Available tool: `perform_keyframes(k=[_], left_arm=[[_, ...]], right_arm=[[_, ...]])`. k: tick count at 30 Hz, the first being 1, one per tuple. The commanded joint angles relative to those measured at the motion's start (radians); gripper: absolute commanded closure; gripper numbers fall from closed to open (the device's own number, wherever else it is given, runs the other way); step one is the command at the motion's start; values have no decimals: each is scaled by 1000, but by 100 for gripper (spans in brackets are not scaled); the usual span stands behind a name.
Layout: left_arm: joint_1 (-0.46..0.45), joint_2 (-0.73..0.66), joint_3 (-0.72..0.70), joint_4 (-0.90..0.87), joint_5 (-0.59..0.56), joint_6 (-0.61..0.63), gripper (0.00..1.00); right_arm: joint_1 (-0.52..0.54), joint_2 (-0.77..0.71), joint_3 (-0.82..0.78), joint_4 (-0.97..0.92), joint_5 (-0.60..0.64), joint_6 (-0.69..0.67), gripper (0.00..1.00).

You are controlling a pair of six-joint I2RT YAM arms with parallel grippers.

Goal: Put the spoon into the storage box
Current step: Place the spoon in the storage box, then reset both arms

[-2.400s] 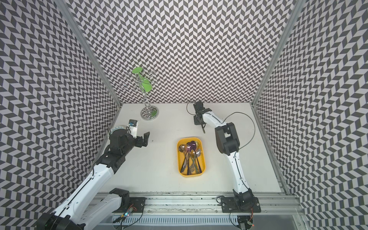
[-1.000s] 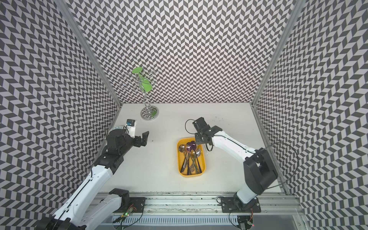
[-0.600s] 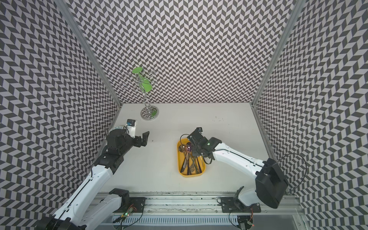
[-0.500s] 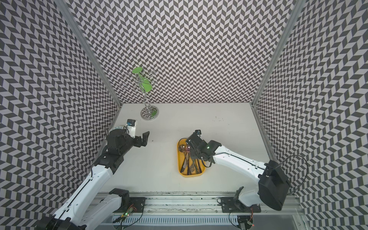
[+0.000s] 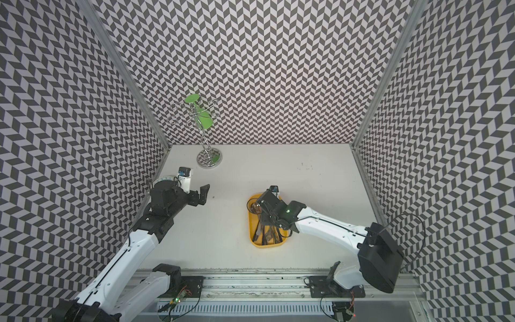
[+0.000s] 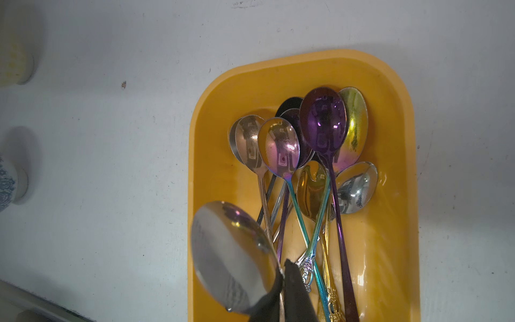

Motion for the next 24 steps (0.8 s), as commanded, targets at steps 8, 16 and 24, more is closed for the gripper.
perform_keyframes(k=[8,16,24], left_arm=[[-1,3,7,6,-1,8,1],[-17,14,2,71,-70,78,0],[-18,70,-27,239,-43,134,1]], right_arm=[[13,-46,20,34,67,-3,51],[13,-154,-1,9,279,-70,26],[2,-280,-51,41,497,-205,4]])
